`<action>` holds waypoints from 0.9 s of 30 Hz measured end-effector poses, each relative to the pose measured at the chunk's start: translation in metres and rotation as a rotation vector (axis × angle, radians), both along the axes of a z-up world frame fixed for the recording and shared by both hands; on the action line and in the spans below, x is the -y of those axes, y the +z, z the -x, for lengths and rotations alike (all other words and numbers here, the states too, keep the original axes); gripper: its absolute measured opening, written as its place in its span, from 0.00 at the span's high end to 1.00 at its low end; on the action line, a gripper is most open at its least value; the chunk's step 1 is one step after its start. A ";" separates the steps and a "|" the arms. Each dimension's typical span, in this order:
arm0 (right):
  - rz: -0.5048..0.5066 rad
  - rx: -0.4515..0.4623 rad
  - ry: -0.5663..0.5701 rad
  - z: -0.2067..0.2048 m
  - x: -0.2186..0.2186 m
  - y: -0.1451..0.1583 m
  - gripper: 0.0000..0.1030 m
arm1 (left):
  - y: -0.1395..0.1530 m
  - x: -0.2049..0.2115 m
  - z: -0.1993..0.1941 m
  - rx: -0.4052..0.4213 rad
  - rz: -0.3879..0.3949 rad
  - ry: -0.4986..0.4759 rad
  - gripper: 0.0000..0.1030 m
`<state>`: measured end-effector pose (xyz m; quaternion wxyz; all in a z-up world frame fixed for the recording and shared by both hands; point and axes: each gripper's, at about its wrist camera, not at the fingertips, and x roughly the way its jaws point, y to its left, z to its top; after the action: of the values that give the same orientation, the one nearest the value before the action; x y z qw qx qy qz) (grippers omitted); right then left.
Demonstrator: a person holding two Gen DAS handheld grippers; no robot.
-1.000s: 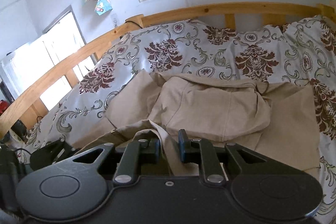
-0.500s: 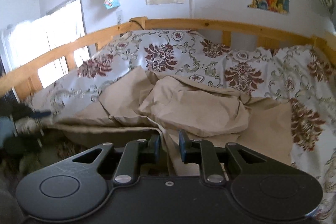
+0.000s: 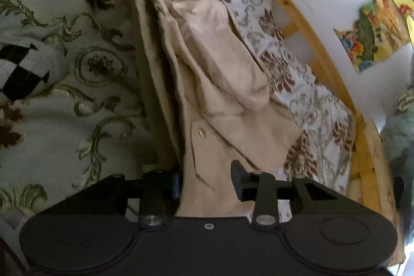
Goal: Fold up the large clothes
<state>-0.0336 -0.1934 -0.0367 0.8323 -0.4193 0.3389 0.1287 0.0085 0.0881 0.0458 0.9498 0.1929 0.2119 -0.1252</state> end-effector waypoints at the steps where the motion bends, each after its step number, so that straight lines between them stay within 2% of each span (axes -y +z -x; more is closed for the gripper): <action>1: -0.024 0.004 0.002 0.004 0.004 0.005 0.84 | -0.002 -0.004 0.005 -0.011 0.012 -0.003 0.95; 2: -0.048 0.008 0.005 0.010 0.005 0.011 0.94 | -0.002 -0.006 0.012 -0.019 0.020 -0.003 0.96; 9: -0.029 0.096 0.075 0.059 0.003 0.061 1.00 | 0.005 -0.039 0.058 -0.050 0.133 -0.011 0.96; 14: -0.006 0.086 0.154 0.069 0.003 0.095 1.00 | 0.017 -0.047 0.058 -0.048 0.123 -0.024 0.96; 18: -0.021 0.088 0.169 0.038 0.013 0.102 1.00 | 0.030 -0.037 0.011 -0.094 0.071 -0.041 0.96; 21: -0.108 0.071 0.133 -0.010 0.026 0.105 0.98 | 0.031 -0.028 -0.046 -0.164 0.033 -0.047 0.96; 23: -0.166 0.073 0.105 -0.046 0.036 0.100 0.95 | 0.025 -0.024 -0.089 -0.212 0.019 -0.033 0.96; 27: -0.326 0.054 -0.004 -0.123 0.060 0.074 0.92 | -0.003 -0.016 -0.174 -0.314 0.036 0.007 0.95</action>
<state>0.0890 -0.2536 0.0373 0.8983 -0.2816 0.2917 0.1690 0.1822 0.1042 0.0426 0.9089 0.1529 0.3562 -0.1541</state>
